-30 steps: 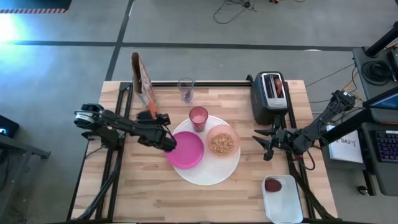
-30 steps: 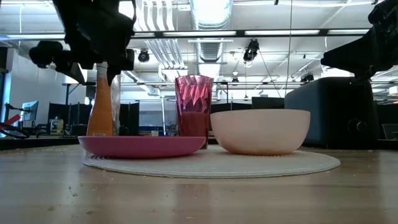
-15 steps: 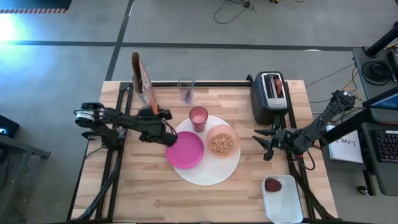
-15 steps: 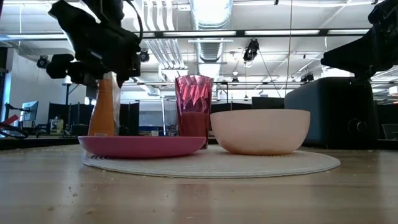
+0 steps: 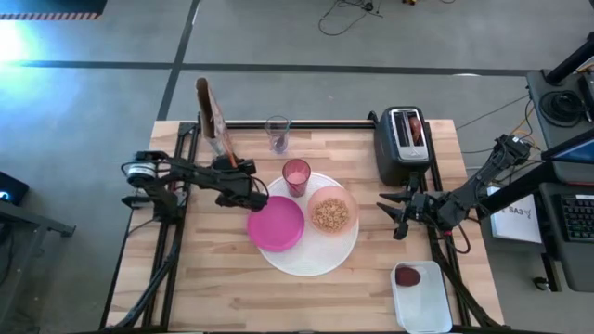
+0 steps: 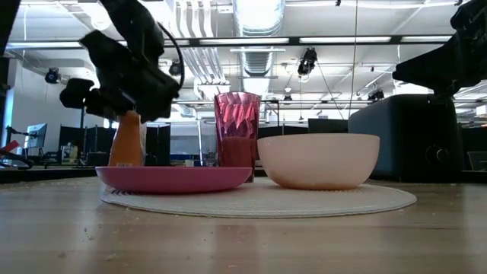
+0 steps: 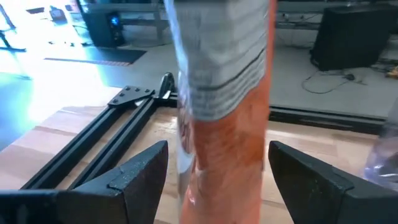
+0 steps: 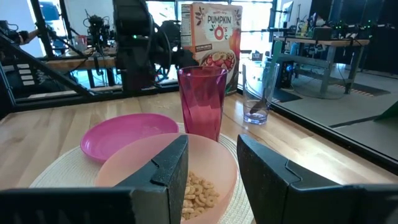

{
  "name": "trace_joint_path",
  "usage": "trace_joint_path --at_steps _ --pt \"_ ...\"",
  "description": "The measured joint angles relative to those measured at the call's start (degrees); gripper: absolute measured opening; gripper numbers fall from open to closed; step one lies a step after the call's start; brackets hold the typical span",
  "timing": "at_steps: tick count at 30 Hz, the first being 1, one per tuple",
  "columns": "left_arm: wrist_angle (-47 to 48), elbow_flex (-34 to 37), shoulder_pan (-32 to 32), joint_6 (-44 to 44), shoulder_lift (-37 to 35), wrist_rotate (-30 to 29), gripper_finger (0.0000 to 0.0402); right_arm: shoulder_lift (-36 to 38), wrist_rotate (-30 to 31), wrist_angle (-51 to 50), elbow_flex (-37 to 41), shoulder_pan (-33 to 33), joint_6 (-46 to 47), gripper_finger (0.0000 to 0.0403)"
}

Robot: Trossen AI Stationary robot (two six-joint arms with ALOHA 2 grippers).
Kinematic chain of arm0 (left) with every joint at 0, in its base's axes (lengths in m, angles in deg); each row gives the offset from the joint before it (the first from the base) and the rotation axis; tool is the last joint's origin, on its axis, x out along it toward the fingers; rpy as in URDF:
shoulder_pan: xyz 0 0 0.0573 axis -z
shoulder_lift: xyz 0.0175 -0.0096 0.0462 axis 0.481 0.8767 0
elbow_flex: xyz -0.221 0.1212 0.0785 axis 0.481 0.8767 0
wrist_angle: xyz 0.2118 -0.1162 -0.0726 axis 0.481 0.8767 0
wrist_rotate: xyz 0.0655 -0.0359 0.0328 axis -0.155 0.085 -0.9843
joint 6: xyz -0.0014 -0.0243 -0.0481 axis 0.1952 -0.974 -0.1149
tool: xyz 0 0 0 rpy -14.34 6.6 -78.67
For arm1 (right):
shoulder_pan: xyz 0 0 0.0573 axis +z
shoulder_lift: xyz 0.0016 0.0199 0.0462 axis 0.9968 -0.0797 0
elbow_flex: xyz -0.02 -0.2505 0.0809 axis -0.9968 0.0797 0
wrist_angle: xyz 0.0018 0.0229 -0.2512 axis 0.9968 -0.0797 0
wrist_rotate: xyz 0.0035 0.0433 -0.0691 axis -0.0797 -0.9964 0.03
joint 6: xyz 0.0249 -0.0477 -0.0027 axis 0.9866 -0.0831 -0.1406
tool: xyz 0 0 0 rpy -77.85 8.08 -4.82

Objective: Arrange a breakfast setting
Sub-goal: Pour the cereal from the cereal box into the orange bowl on the placemat

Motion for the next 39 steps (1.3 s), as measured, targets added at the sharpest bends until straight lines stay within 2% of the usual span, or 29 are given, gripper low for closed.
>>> trace_joint_path --at_steps 5,11,19,26,39 --pt "0.6 0.3 -2.5 -4.2 3.3 1.7 0.0261 0.0 0.0 0.0 0.0 0.0 0.0 0.0128" --pt "1.0 2.6 -5.3 -5.6 3.6 4.8 0.0261 0.0 0.0 0.0 0.0 0.0 0.0 0.0128" --pt "7.5 4.6 -7.7 -9.2 3.4 10.7 0.0261 0.0 0.0 0.0 0.0 0.0 0.0 0.0128" --pt "9.8 6.5 -8.1 -13.1 3.3 12.7 0.0261 0.0 0.0 0.0 0.0 0.0 0.0 0.0128" --pt "11.0 5.1 -5.7 -10.8 2.9 15.5 0.0261 0.0 0.0 0.0 0.0 0.0 0.0 0.0128"
